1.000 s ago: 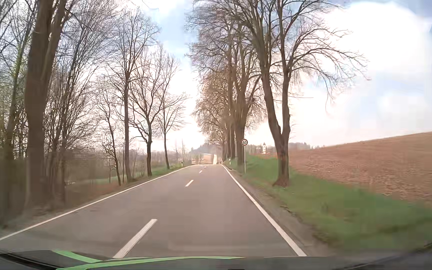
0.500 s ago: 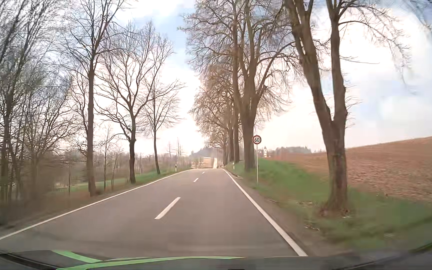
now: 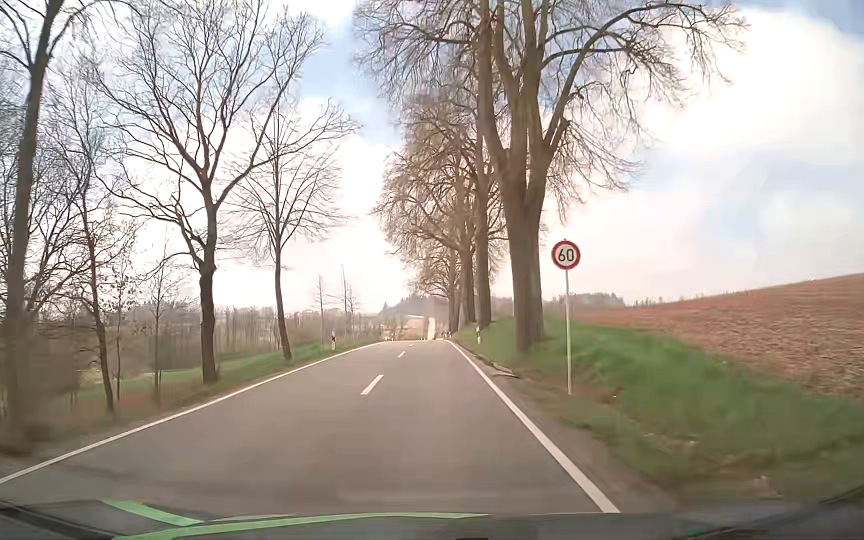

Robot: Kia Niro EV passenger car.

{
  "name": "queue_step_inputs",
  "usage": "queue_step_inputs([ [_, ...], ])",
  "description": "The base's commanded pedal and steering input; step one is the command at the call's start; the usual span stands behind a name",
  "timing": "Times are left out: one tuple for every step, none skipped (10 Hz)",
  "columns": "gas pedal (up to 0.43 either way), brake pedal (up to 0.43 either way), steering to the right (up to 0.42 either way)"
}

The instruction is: Follow the waypoints while adhering to traffic rules and regulations

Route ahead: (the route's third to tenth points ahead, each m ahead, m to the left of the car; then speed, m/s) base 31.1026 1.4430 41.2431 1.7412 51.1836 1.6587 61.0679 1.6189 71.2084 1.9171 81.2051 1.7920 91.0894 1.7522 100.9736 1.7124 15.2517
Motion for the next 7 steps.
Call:
queue_step_inputs([
  [0.15,0.0,-0.001],
  [0.15,0.0,-0.001],
  [0.15,0.0,0.0],
  [0.15,0.0,0.0],
  [0.15,0.0,0.0],
  [0.15,0.0,0.0],
  [0.15,0.0,0.0],
])
